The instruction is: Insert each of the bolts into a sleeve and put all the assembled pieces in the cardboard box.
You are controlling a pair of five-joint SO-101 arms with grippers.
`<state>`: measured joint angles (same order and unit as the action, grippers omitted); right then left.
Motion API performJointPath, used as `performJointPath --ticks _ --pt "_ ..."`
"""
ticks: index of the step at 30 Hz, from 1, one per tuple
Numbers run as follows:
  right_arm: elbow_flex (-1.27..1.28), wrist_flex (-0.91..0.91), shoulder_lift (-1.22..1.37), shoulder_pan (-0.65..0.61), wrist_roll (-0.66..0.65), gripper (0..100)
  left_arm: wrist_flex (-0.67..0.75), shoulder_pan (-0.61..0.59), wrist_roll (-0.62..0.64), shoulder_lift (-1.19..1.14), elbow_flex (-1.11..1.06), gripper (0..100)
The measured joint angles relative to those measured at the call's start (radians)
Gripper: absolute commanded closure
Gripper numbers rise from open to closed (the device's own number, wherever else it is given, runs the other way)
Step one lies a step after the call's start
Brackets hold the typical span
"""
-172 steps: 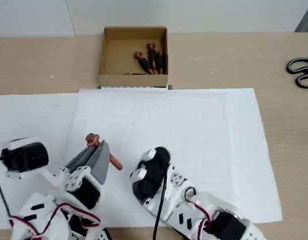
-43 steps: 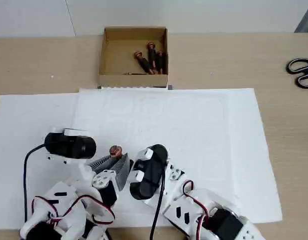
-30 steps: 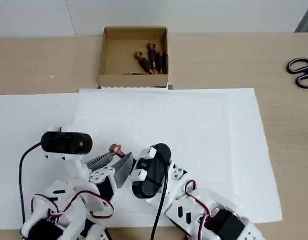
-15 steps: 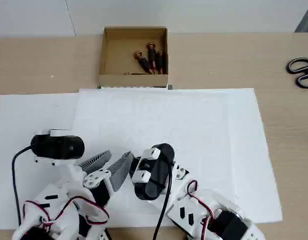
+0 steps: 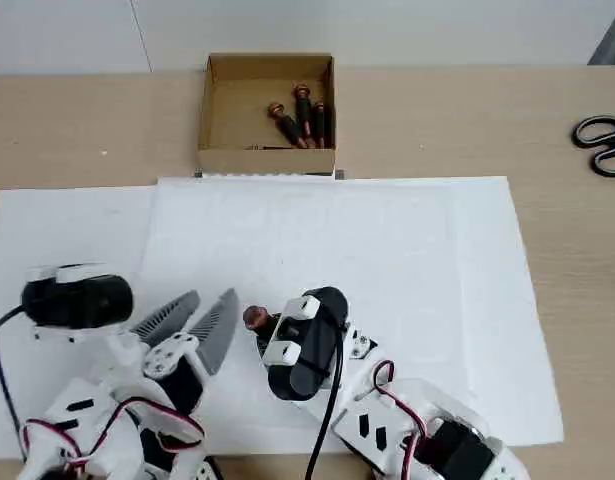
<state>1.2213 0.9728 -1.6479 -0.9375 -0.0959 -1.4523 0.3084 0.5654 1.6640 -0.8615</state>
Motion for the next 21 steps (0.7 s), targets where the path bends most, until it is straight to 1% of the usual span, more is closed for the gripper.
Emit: performJointPath --ticks 1,2,7,9,15,18,21 --pt "0.0 0.0 0.0 0.0 0.0 99.6 0.0 -0.005 0.0 0.0 0.0 100" --pt "0.008 0.0 0.0 0.0 0.0 99.6 0.0 -0.006 -0.003 0.0 0.0 99" --pt "0.009 -0.008 0.0 0.002 0.0 99.6 0.0 -0.009 -0.011 0.0 -0.014 99" --pt "0.009 -0.008 0.0 0.008 0.0 99.6 0.0 -0.009 -0.041 0.0 -0.055 99" --pt "0.009 -0.008 0.0 0.123 0.0 99.6 0.005 -0.015 -0.158 0.0 -0.209 99" --pt "0.009 -0.008 0.0 0.189 0.0 99.6 0.06 -0.077 -0.218 -0.003 -0.29 99" --pt "0.009 -0.008 0.0 0.242 0.0 99.6 0.15 -0.181 -0.318 0.0 -0.385 99"
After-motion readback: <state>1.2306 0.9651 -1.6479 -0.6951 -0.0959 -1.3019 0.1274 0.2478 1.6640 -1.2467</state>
